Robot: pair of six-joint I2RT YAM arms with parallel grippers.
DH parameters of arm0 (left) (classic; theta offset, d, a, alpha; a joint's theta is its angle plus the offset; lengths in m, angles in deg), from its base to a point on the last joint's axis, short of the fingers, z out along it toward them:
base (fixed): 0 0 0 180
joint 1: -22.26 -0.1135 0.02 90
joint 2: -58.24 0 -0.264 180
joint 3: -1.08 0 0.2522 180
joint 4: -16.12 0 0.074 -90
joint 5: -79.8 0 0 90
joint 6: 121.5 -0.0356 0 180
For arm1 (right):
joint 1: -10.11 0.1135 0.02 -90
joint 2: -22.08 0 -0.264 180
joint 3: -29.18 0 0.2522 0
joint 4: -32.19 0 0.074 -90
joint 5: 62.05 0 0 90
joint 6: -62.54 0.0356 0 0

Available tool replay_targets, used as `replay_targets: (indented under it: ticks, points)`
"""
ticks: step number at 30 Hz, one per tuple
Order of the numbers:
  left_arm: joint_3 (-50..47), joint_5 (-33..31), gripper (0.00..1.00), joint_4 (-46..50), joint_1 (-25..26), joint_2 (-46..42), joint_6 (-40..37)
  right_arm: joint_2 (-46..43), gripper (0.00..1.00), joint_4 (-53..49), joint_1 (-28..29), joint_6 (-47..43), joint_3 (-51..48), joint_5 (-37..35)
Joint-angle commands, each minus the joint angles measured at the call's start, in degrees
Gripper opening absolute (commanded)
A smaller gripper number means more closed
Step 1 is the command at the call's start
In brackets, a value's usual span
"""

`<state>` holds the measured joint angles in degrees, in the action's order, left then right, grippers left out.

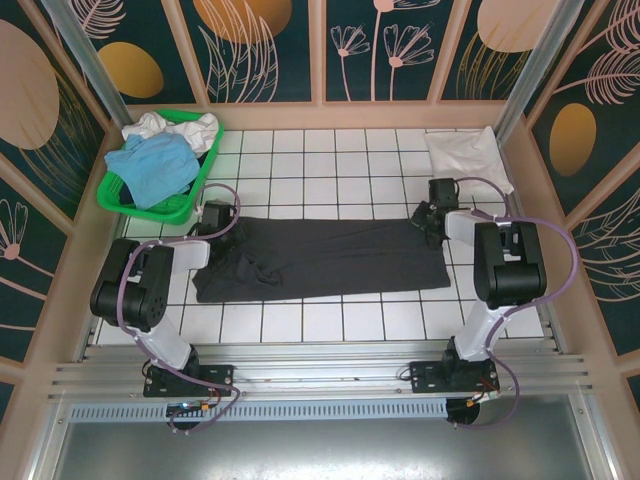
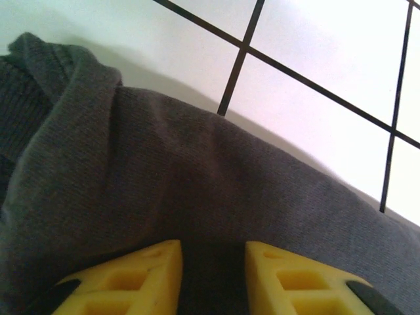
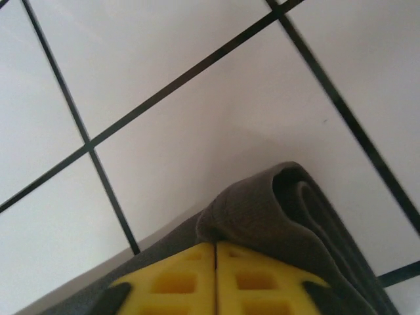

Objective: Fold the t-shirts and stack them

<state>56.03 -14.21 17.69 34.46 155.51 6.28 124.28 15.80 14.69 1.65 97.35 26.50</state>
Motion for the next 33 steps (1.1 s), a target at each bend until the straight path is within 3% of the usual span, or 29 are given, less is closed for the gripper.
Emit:
replay_targets:
  ticks: [1, 9, 10, 15, 17, 21, 25, 28, 33]
  points:
    - [0.3, -0.8, 0.27, 3.7, -0.2, 2.1, -0.3, -1.0, 0.0, -0.9, -0.5, 0.7, 2.3, -0.9]
    - [0.6, -1.8, 0.19, 4.5, -0.3, 2.3, -0.5, -5.4, 0.0, 1.3, -1.8, 1.4, -0.4, -1.5]
    - [0.6, -1.7, 0.18, 4.5, -0.4, 2.4, -0.5, -4.3, 0.09, 1.0, -2.1, 1.5, 0.1, -1.1]
    - [0.5, -1.8, 0.25, 4.4, -0.4, 2.6, 0.0, 1.1, 0.3, -1.2, -3.0, 1.1, 1.9, -1.4]
    - [0.7, -2.0, 0.27, 4.8, -0.3, 2.5, 0.0, 0.7, 0.45, -1.6, -3.3, 1.1, 1.4, -1.2]
    - [1.6, -2.2, 0.3, 5.7, -0.4, 2.0, -0.1, -5.6, 0.5, -1.4, -2.3, 1.3, -1.4, -1.2]
    - [3.3, -1.9, 0.12, 6.1, -0.4, 1.9, -0.4, -11.5, 0.53, 1.0, 3.0, 1.2, -5.5, -1.6]
    - [4.9, -1.6, 0.0, 6.9, -0.4, 2.2, -0.9, -11.8, 0.53, 1.6, 3.9, 1.7, -8.5, 0.3]
    - [6.7, -2.4, 0.0, 8.5, -0.4, 1.5, -1.7, -11.8, 0.53, 3.3, 3.3, 2.2, -14.3, 0.3]
